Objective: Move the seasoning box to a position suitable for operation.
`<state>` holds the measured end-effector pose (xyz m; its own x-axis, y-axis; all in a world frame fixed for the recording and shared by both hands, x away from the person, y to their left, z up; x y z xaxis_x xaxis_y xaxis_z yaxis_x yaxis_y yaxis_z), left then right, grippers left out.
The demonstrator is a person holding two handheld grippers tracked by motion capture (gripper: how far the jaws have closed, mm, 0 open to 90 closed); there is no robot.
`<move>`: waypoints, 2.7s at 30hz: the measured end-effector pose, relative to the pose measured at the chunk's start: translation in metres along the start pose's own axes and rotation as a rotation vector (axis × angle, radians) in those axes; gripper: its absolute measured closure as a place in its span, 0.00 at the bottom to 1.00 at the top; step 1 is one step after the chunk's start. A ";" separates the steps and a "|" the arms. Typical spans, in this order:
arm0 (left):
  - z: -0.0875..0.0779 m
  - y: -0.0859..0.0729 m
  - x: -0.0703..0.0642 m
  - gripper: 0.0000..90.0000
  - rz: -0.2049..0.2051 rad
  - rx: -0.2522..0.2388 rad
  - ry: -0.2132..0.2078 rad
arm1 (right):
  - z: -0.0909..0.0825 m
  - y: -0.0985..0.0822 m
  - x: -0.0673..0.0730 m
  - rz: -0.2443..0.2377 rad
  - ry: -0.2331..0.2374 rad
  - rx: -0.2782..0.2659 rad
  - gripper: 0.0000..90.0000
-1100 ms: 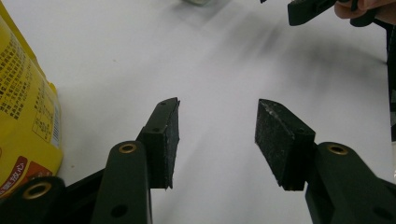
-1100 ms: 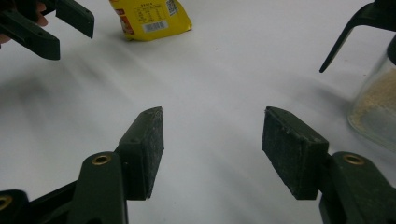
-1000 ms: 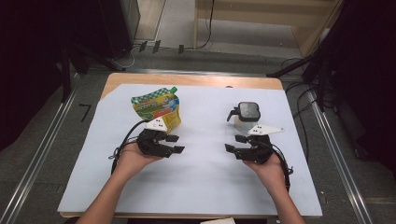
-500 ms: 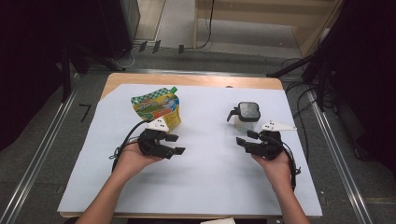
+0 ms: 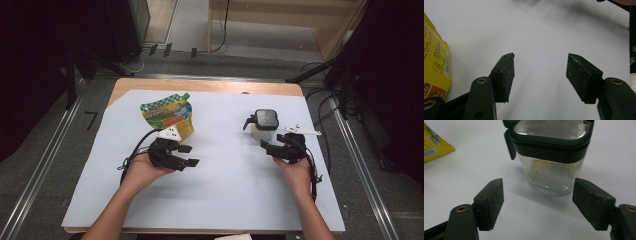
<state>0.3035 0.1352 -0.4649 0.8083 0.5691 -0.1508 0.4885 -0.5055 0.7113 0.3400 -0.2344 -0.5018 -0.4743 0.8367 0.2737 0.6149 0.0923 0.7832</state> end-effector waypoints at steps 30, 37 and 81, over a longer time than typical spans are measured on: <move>0.003 -0.001 -0.002 0.45 -0.026 0.016 -0.023 | 0.052 0.023 -0.001 0.027 -0.183 -0.065 0.11; -0.001 -0.006 -0.005 0.45 -0.027 0.016 -0.019 | 0.064 0.020 -0.004 0.021 -0.211 -0.103 0.11; -0.010 -0.016 0.002 0.45 -0.082 0.013 -0.003 | 0.060 0.031 -0.003 -0.031 -0.238 -0.216 0.17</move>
<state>0.2939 0.1507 -0.4693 0.7666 0.6067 -0.2103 0.5571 -0.4656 0.6876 0.3982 -0.2014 -0.5119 -0.3144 0.9405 0.1291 0.4420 0.0247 0.8967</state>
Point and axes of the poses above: each handheld gripper's, and its own axes: z roughly forward along the jaws, y roughly out of its top, x roughly to its left, the point moved 2 cm from there along z, roughly forward along the jaws, and after that the axes turned 6 degrees about y, right-handed, at the moved point
